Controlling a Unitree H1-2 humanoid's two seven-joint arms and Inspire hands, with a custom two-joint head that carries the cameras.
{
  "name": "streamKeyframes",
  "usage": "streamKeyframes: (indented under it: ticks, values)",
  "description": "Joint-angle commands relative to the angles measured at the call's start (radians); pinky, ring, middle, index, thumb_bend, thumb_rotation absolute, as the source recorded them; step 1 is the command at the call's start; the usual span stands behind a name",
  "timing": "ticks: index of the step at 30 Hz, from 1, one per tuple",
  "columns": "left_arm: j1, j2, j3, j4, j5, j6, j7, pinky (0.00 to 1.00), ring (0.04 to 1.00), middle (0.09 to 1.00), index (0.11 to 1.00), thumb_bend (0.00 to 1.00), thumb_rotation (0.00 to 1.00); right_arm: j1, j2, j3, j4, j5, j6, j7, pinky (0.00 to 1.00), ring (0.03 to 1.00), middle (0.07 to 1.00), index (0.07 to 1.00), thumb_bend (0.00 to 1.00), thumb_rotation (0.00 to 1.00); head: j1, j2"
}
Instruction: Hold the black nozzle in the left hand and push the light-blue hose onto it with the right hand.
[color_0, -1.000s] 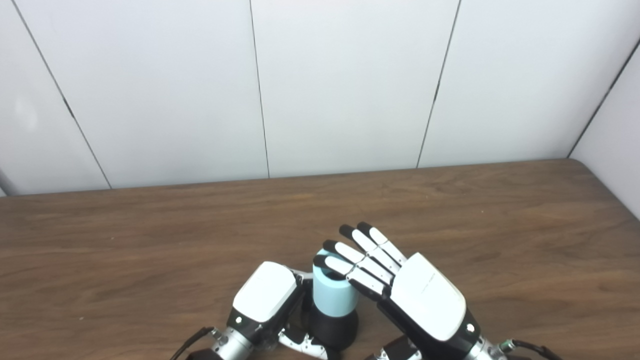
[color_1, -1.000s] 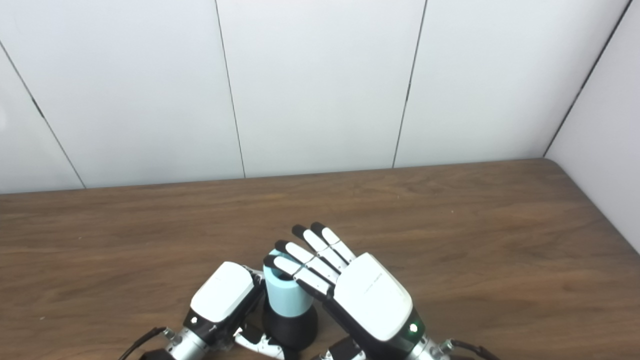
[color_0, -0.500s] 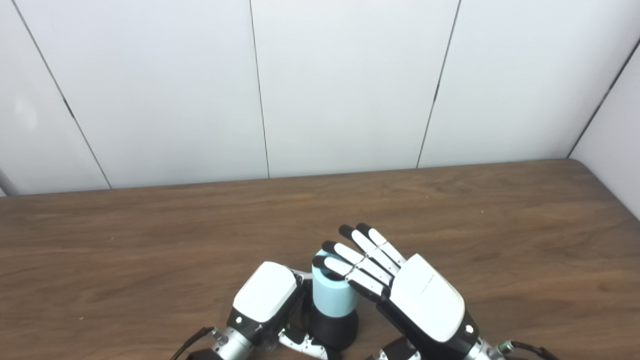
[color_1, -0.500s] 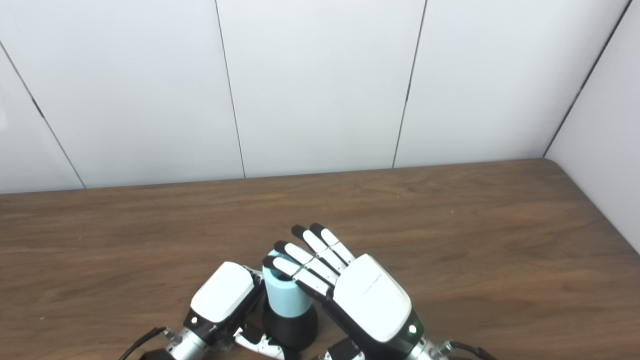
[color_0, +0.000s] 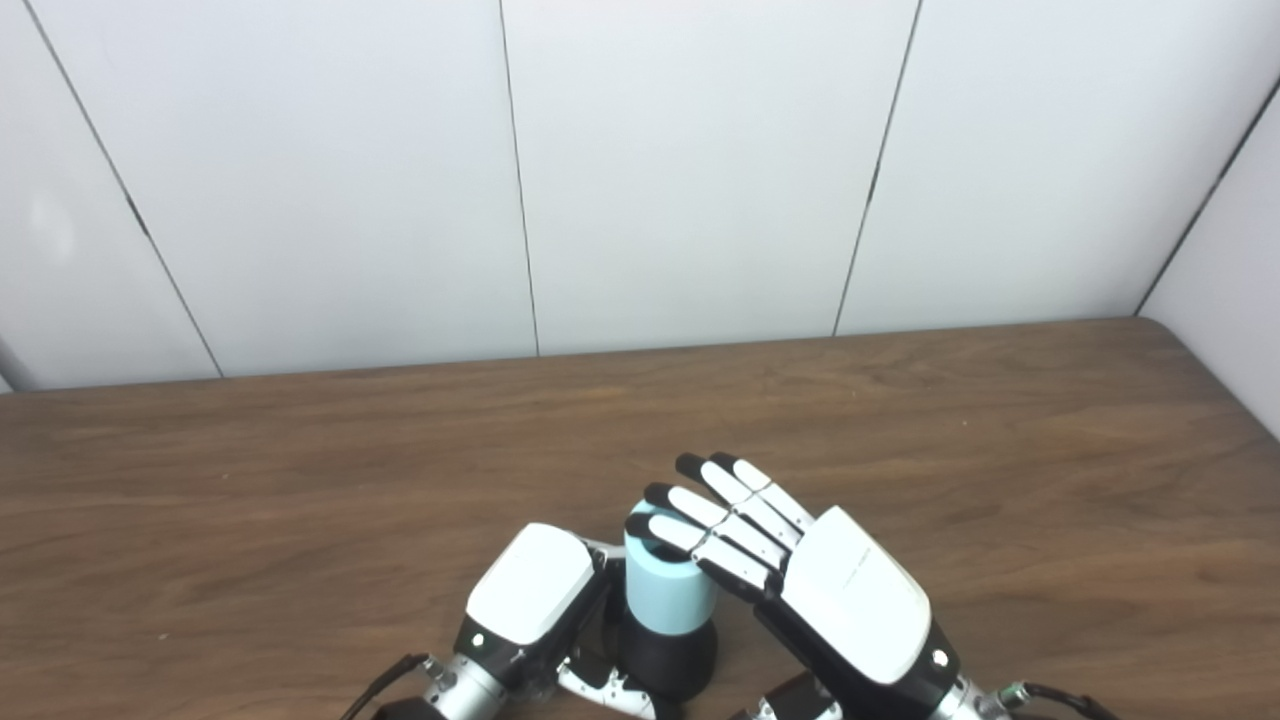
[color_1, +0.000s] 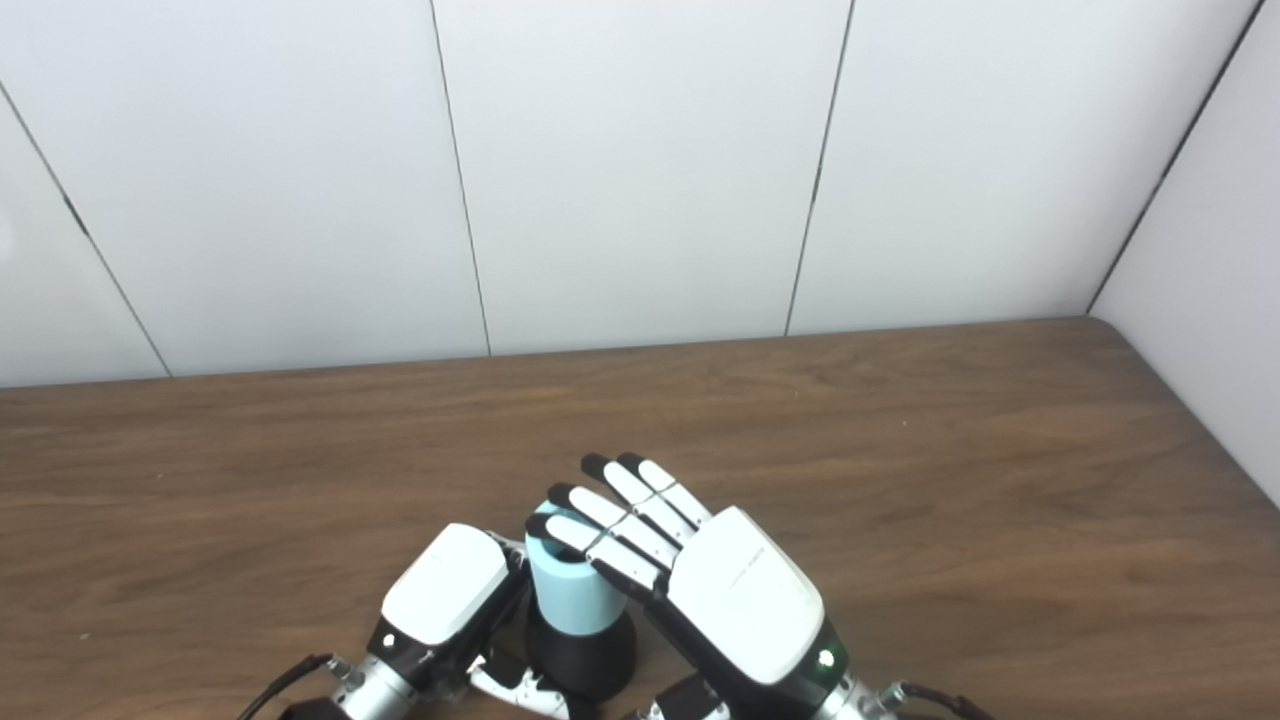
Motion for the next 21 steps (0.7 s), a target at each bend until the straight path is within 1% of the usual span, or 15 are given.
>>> streamKeyframes:
  ticks: [1,5,9,11,15,19,21]
  values:
    - [0.043,0.008,-0.025,0.042,0.007,-0.006,-0.032,0.12,0.161,0.471,0.48,0.52,0.0,0.009,-0.021,0.007,-0.003,-0.006,-0.02,0.01,0.94,0.961,0.89,0.824,0.76,0.7,0.0,0.001]
    - [0.044,0.007,-0.024,0.041,0.002,-0.002,-0.04,0.12,0.161,0.471,0.48,0.52,0.0,0.007,-0.023,0.008,0.001,-0.006,-0.023,0.004,0.95,0.96,0.888,0.822,0.76,0.71,-0.001,0.0]
    - [0.043,0.007,-0.023,0.052,0.001,-0.022,-0.012,0.12,0.158,0.471,0.479,0.52,0.0,0.009,-0.026,0.009,0.002,-0.012,-0.024,0.0,0.94,0.957,0.883,0.819,0.76,0.71,-0.001,0.002]
    - [0.043,0.006,-0.022,0.055,0.0,-0.025,-0.008,0.12,0.155,0.471,0.479,0.52,0.0,0.01,-0.027,0.01,0.004,-0.014,-0.025,-0.003,0.94,0.956,0.882,0.819,0.76,0.71,-0.001,0.002]
    - [0.042,0.007,-0.024,0.054,0.005,-0.02,-0.017,0.12,0.153,0.471,0.479,0.52,0.0,0.01,-0.029,0.012,0.004,-0.016,-0.023,-0.004,0.93,0.953,0.88,0.819,0.76,0.72,-0.001,0.002]
    - [0.044,0.006,-0.022,0.044,0.003,-0.003,-0.039,0.12,0.155,0.471,0.479,0.52,0.0,0.011,-0.03,0.013,0.003,-0.018,-0.021,-0.003,0.93,0.953,0.876,0.815,0.76,0.72,0.0,0.001]
    - [0.043,0.007,-0.022,0.045,0.002,-0.004,-0.038,0.12,0.156,0.471,0.48,0.52,0.0,0.011,-0.03,0.014,0.005,-0.017,-0.023,-0.005,0.93,0.952,0.876,0.814,0.76,0.71,0.0,0.001]
